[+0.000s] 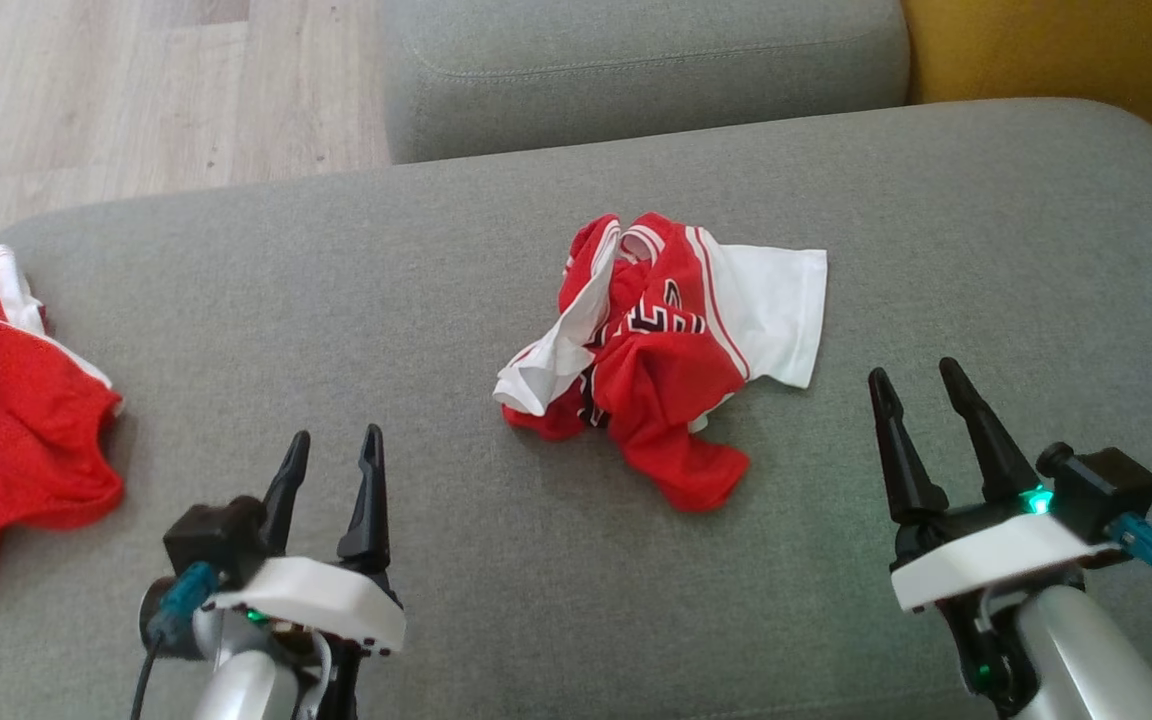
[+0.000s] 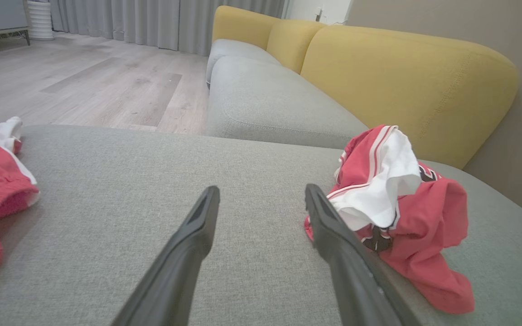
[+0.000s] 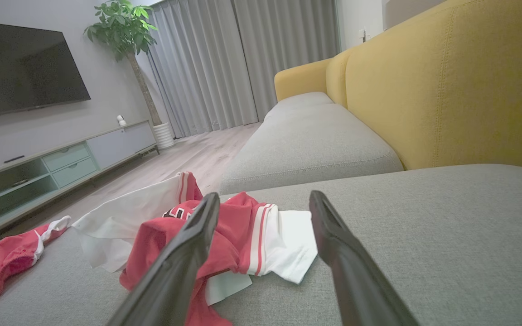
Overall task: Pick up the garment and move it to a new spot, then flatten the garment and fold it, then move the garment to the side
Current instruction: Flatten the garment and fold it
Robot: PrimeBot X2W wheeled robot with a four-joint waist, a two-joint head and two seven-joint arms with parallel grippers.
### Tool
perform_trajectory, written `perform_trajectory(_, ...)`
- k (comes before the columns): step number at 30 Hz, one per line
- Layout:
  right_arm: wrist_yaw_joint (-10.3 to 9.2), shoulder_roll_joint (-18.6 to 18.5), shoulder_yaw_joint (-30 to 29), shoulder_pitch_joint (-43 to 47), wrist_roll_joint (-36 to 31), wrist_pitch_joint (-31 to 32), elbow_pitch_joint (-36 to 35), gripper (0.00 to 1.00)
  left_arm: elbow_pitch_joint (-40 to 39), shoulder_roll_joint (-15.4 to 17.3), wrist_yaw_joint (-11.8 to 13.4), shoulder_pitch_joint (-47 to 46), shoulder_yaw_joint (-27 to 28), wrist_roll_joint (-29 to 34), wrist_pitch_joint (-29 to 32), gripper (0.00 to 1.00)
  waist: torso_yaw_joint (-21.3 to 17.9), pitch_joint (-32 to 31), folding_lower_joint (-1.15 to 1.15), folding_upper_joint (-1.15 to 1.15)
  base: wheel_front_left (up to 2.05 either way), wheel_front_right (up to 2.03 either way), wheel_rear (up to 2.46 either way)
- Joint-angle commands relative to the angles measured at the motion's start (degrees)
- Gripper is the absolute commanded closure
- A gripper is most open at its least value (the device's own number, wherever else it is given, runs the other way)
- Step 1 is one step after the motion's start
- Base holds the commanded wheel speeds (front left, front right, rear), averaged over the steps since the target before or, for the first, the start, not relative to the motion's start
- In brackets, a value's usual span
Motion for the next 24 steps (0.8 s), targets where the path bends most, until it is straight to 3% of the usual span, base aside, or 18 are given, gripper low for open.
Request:
perform_trajectory(1,0.44,-0.47,1.24,-1.1,-0.17,-0.62,-1.54,0.0,-1.48,0.01,-0.19,-2.49,2.51,0.5,-0.69,0.0,-0.04,-0.02,0.0,0.0,0.0,0.0,0.0)
perform_trajectory(10,0.44,-0.48,1.1,-1.53,-0.02,-0.62,-1.32,0.0,-0.12,-1.08,-1.56,-2.86,4.19,1.71,-0.7,0.0,-0.39,0.19,0.0,0.0,0.0,0.0,0.0)
perform_trajectory(16,0.44,-0.47,1.03,-1.69,0.04,-0.62,-1.23,0.0,1.17,-2.25,-3.01,-4.23,3.76,-0.67,-0.02,0.0,-0.55,0.24,0.0,0.0,0.0,0.0,0.0)
perform_trajectory(21,0.44,-0.29,0.67,-2.0,-0.04,-0.62,-1.02,0.0,0.48,-1.33,-5.3,-10.81,1.25,-0.8,6.5,0.0,-0.43,0.22,0.0,0.0,0.0,0.0,0.0)
perform_trajectory(24,0.44,0.09,0.91,-2.59,-0.03,-0.62,-0.79,0.0,0.81,-1.19,-7.58,-16.09,0.75,-3.59,13.4,0.0,-1.0,0.23,0.0,0.0,0.0,0.0,0.0)
